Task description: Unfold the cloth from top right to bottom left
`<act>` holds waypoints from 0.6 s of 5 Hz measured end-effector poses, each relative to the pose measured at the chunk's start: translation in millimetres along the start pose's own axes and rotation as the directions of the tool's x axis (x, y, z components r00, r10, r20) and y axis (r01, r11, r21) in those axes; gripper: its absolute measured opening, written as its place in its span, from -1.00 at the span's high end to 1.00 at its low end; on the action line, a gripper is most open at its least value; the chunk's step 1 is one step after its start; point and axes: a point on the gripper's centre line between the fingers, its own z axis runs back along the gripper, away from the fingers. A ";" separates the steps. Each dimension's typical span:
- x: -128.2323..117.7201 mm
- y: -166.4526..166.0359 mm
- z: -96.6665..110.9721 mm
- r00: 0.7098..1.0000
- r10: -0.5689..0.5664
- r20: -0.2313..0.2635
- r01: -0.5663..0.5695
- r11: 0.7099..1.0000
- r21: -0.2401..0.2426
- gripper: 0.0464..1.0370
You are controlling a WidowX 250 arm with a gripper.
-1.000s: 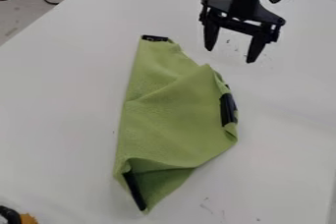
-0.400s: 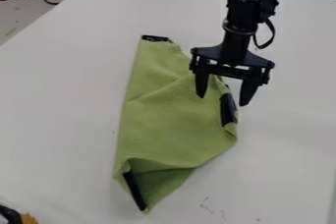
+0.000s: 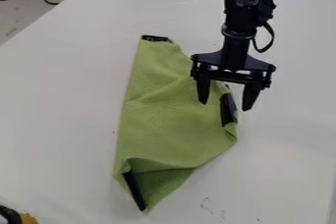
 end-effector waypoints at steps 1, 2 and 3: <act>-0.2 -2.6 -10.4 1.000 0.001 -0.027 -0.001 1.000 0.002 -0.93; 2.1 -5.5 -12.0 1.000 0.002 -0.030 -0.003 1.000 -0.007 -0.93; 2.2 -6.4 -16.9 0.999 -0.010 -0.034 0.010 1.000 -0.009 -0.82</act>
